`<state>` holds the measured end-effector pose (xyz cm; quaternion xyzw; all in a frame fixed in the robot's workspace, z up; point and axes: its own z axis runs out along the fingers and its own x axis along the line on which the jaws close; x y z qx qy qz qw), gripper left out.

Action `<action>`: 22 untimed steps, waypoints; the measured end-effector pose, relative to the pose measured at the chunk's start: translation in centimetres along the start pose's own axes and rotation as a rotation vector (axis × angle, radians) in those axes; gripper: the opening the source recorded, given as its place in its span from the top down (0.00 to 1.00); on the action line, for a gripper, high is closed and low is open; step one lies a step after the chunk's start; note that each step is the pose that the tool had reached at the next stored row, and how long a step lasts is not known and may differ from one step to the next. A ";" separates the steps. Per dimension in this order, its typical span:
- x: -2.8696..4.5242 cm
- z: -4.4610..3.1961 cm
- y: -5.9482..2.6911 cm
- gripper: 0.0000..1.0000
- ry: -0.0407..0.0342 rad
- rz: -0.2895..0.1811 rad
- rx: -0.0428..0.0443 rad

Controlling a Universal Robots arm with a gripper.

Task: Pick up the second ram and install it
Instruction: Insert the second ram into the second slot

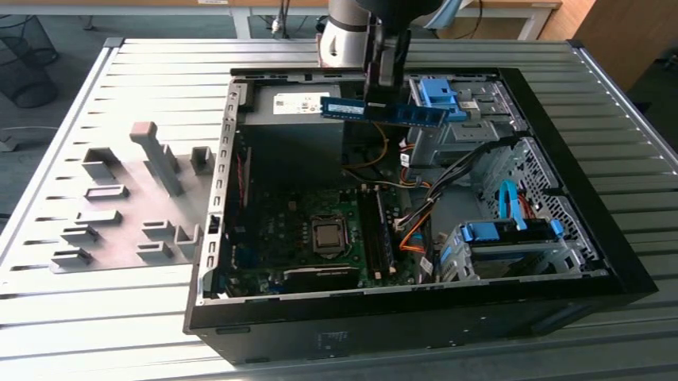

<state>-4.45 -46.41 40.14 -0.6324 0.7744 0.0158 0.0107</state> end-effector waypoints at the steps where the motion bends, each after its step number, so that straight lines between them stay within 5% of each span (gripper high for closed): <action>1: 0.00 0.00 0.00 0.86 0.0000 0.004 0.0001; 22: 0.00 0.03 0.00 0.86 -0.0018 0.168 0.0061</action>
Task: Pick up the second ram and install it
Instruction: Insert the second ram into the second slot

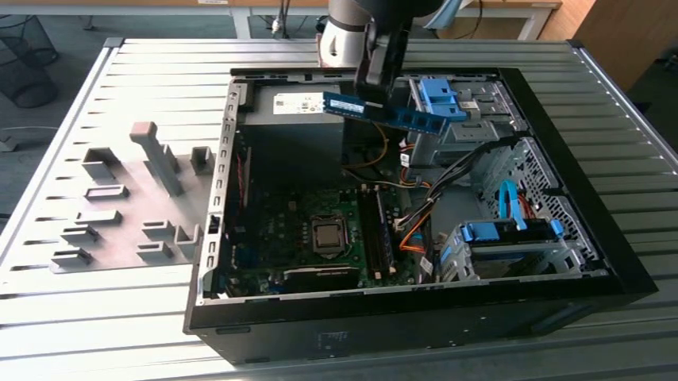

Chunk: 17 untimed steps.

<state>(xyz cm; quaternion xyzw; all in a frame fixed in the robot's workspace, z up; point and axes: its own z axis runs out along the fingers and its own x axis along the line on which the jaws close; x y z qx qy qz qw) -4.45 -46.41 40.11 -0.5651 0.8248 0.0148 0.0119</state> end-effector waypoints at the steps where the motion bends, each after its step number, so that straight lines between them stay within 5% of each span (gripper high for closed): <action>1: 0.00 0.00 0.00 0.86 -0.0001 0.007 0.0002; 17: 0.01 0.04 0.02 0.86 -0.0011 0.100 0.0036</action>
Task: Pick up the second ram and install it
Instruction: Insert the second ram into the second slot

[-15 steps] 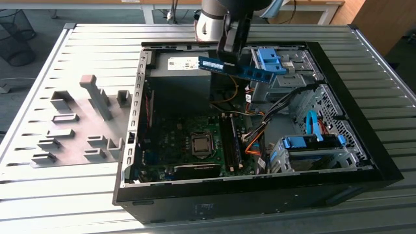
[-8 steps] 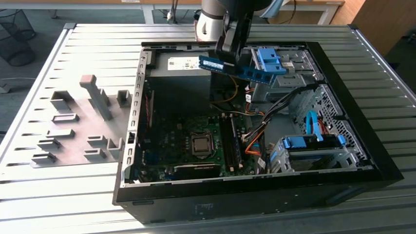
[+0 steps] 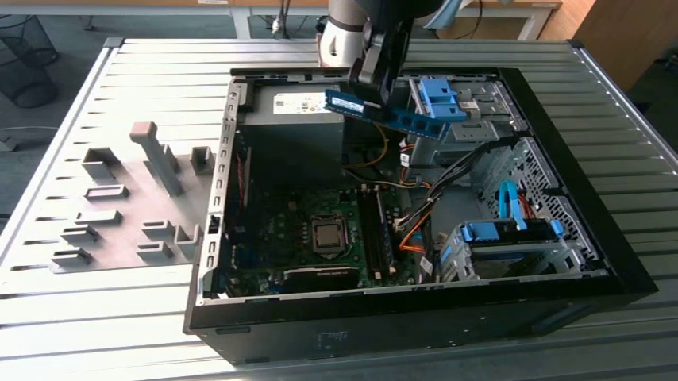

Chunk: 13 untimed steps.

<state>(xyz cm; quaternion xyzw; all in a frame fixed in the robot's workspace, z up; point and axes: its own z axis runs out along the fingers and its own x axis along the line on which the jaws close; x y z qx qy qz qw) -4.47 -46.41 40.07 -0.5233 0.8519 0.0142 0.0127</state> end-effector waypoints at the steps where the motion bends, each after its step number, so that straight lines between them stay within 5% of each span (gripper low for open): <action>1: 0.00 0.00 0.00 0.86 -0.0001 0.005 0.0002; 13: 0.02 0.03 0.04 0.86 -0.0008 0.075 0.0027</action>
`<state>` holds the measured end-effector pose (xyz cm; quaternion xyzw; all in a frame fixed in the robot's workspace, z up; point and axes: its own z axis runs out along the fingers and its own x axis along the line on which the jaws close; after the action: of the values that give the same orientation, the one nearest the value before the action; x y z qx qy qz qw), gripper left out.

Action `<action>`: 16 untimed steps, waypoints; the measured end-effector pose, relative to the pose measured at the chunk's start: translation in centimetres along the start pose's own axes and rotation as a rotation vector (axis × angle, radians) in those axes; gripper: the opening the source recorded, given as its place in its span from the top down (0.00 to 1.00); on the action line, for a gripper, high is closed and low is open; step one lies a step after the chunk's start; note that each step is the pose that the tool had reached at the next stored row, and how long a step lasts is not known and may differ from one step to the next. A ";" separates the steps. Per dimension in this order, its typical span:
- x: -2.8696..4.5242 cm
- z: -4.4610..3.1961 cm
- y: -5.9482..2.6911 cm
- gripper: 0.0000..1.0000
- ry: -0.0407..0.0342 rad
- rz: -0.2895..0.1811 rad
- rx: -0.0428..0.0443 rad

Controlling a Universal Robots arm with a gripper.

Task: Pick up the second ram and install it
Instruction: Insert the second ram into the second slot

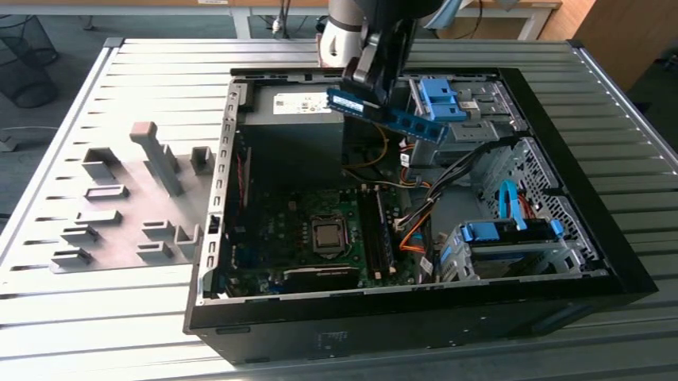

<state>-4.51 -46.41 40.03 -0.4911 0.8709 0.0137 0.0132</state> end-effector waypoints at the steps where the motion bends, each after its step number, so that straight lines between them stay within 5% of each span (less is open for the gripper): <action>1: 0.00 0.01 0.00 0.86 -0.0001 0.006 0.0002; 16: 0.04 0.04 0.05 0.86 -0.0011 0.095 0.0035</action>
<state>-4.58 -46.41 40.00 -0.4493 0.8932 0.0131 0.0138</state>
